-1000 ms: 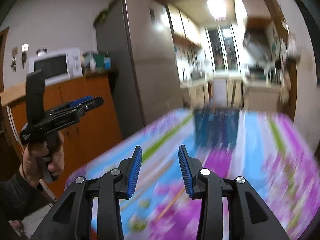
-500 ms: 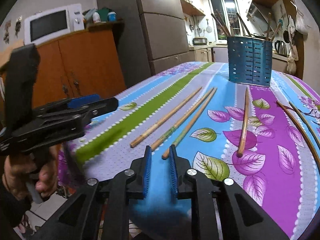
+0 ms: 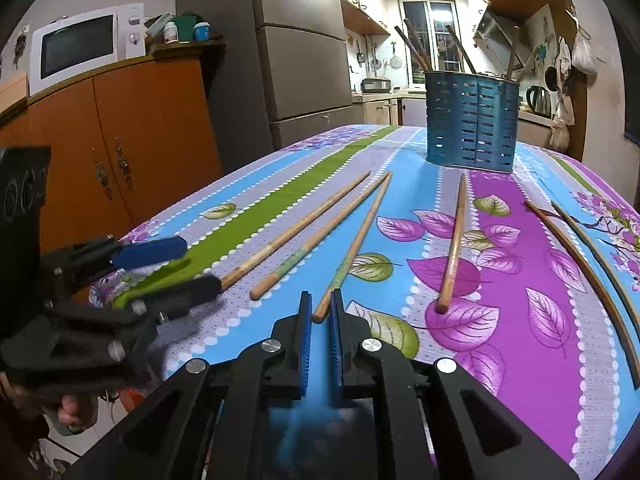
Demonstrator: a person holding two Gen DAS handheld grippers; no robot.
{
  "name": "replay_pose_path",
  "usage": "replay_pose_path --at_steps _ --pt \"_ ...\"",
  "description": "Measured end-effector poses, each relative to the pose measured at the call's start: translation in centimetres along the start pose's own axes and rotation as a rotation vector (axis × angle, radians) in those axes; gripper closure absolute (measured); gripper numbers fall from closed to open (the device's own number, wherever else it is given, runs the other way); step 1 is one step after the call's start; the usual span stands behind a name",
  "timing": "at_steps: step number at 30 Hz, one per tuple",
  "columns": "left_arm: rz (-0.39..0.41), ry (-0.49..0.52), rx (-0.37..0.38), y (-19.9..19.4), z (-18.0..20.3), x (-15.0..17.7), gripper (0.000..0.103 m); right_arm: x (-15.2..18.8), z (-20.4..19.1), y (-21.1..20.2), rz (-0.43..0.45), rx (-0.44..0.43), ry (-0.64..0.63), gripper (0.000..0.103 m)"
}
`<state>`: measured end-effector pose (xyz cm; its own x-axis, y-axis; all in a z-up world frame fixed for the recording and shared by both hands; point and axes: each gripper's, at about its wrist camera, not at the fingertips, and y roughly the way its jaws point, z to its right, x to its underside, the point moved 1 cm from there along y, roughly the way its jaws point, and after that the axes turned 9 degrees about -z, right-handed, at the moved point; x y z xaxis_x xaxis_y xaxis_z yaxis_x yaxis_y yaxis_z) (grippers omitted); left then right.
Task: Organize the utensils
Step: 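Move both open tools back down to the remaining chopsticks, then close the left tool on a chopstick while the right tool grasps another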
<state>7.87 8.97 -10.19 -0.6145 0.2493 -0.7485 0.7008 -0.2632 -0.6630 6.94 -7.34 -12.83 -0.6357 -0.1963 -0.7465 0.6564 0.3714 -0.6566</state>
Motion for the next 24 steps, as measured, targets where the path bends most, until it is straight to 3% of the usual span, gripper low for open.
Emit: replay_pose_path --at_steps 5,7,9,24 --pt "-0.004 0.029 0.012 0.7 0.7 0.0 0.072 0.2 0.5 0.0 0.021 0.010 0.012 0.092" --pt "-0.005 0.025 0.006 1.0 0.5 0.0 0.089 0.2 0.5 0.1 0.027 0.016 0.010 0.092" --pt "0.000 0.020 0.001 1.0 0.2 0.1 0.096 0.1 0.6 0.2 0.033 0.021 0.009 0.092" --pt "0.068 0.006 -0.027 1.3 0.6 0.6 0.090 0.4 -0.1 0.5 0.065 0.048 0.002 0.086"
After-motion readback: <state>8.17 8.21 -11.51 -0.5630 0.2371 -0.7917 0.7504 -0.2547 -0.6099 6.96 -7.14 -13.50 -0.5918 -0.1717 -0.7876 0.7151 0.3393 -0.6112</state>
